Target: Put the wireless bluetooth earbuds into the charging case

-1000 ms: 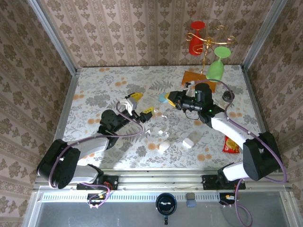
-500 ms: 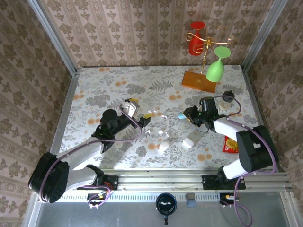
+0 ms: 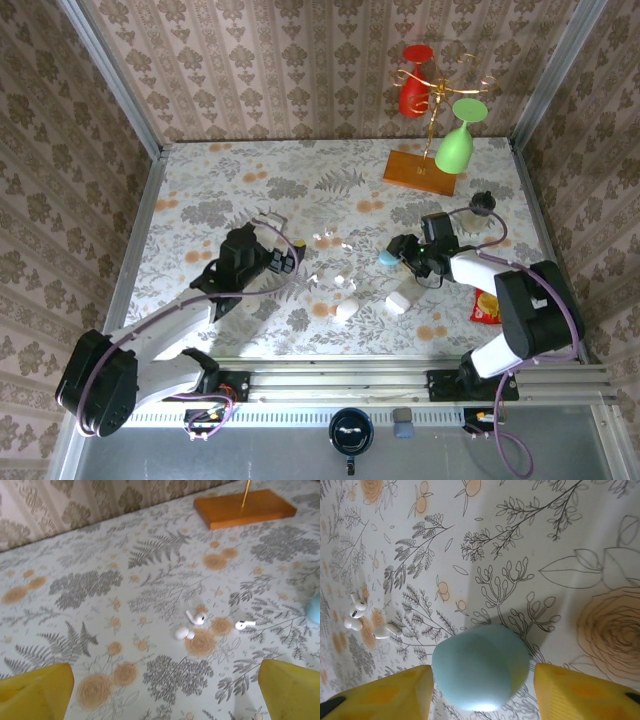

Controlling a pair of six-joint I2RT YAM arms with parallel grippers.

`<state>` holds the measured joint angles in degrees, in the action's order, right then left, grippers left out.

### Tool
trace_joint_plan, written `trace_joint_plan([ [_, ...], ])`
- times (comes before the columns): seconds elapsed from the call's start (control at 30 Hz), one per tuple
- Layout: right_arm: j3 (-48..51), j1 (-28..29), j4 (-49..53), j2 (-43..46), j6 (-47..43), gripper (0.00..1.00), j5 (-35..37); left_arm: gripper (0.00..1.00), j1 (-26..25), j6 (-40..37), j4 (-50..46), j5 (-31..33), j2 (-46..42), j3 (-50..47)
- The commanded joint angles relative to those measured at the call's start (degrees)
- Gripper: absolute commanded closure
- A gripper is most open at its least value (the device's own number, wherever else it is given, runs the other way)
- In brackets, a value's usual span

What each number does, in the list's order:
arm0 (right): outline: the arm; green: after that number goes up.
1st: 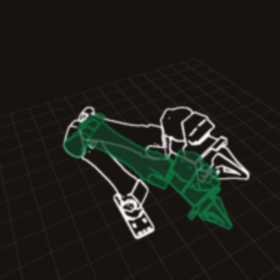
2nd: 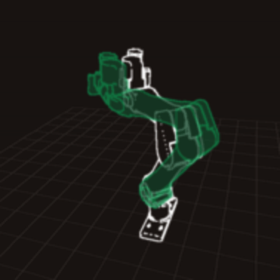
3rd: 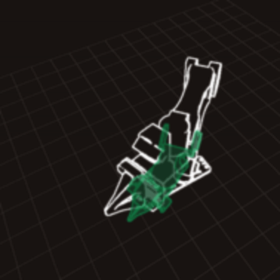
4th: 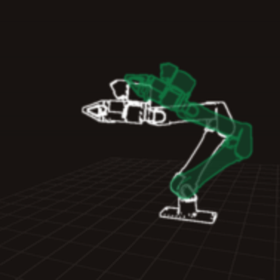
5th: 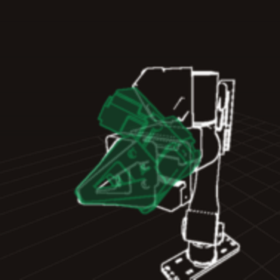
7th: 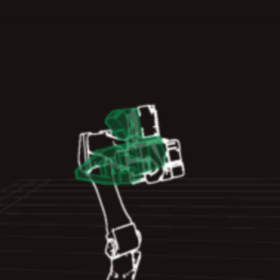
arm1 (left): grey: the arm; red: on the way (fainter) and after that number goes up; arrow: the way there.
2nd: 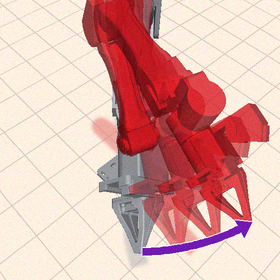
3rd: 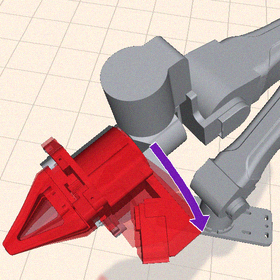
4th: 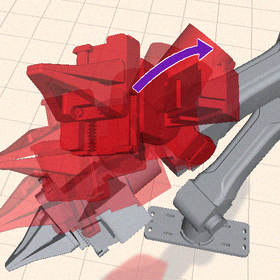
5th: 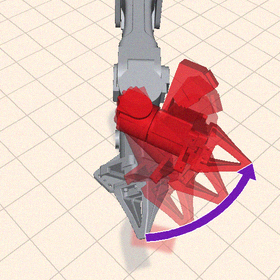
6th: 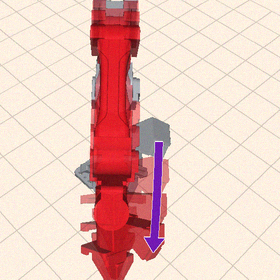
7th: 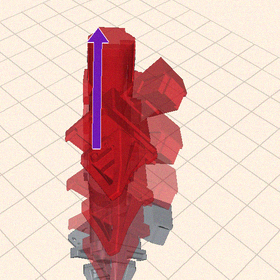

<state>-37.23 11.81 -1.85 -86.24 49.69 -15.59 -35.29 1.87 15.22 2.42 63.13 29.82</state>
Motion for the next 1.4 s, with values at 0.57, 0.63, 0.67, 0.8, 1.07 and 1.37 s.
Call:
trace_joint_plan([
  [0.57,-3.8,-0.3,12.0,9.9,-7.9,0.37,6.6,0.06,-28.1,-2.9,14.0,2.3,15.6,0.3],
  [0.63,-3.9,-0.3,12.0,9.9,-8.0,0.37,6.1,0.07,-29.4,-2.1,17.3,2.4,18.8,0.1],
  [0.67,-4.0,-0.3,12.1,9.9,-8.2,0.37,5.9,0.07,-29.8,-1.0,18.7,2.4,20.4,-0.1],
  [0.8,-4.3,-0.3,12.5,10.3,-8.8,0.37,5.6,0.07,-31.2,0.6,25.6,3.1,26.0,-1.1],
  [1.07,-3.6,-0.3,12.6,11.1,-9.0,0.37,5.6,0.1,-32.5,0.7,28.4,5.6,29.7,-3.2],
  [1.37,-2.6,-0.3,11.5,11.0,-8.5,0.37,5.3,0.14,-32.5,-2.8,22.9,4.7,29.0,-4.1],
])
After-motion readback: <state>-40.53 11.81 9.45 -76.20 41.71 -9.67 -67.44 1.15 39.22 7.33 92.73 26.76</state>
